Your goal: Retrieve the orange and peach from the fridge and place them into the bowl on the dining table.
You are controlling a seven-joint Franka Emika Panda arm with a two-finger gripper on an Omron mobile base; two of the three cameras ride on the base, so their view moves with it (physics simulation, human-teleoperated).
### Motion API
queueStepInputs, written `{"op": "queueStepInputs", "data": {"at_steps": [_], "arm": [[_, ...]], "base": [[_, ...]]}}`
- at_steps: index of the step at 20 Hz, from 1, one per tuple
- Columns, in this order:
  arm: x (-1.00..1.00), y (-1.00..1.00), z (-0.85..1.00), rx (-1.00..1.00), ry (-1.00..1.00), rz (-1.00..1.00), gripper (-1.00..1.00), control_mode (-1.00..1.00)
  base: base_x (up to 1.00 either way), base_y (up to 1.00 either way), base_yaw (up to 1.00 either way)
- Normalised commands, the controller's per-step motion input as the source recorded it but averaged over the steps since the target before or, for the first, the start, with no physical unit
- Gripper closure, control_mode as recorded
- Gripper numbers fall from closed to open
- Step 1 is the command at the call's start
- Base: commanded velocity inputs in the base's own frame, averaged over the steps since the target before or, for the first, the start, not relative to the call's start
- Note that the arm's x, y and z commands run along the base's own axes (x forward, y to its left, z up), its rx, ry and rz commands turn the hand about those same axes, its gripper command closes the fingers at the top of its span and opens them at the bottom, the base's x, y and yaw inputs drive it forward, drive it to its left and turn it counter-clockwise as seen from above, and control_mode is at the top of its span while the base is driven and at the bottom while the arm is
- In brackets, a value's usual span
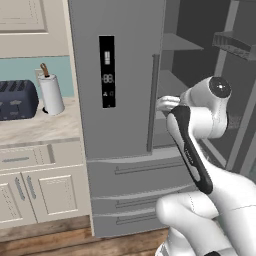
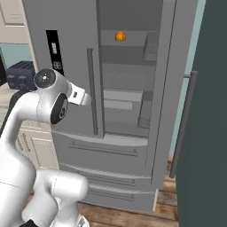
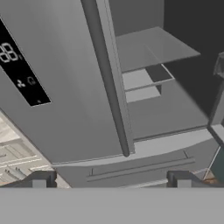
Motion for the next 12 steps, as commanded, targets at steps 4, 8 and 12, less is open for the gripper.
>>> {"op": "queueStepInputs", "data": {"at_steps": [4,8,12], "arm": [[0.64,0.00,0.03,-0.07,0.00,0.00,-1.00,-1.00],[0.75,0.00,0.11,0.00,0.02,0.00,-1.00,-1.00],[0.72,0.00,0.01,0.00,0.00,0.00,-1.00,-1.00]], "base": [[0.00,0.00,0.00],[0.00,0.00,0.00],[0.00,0.00,0.00]]}}
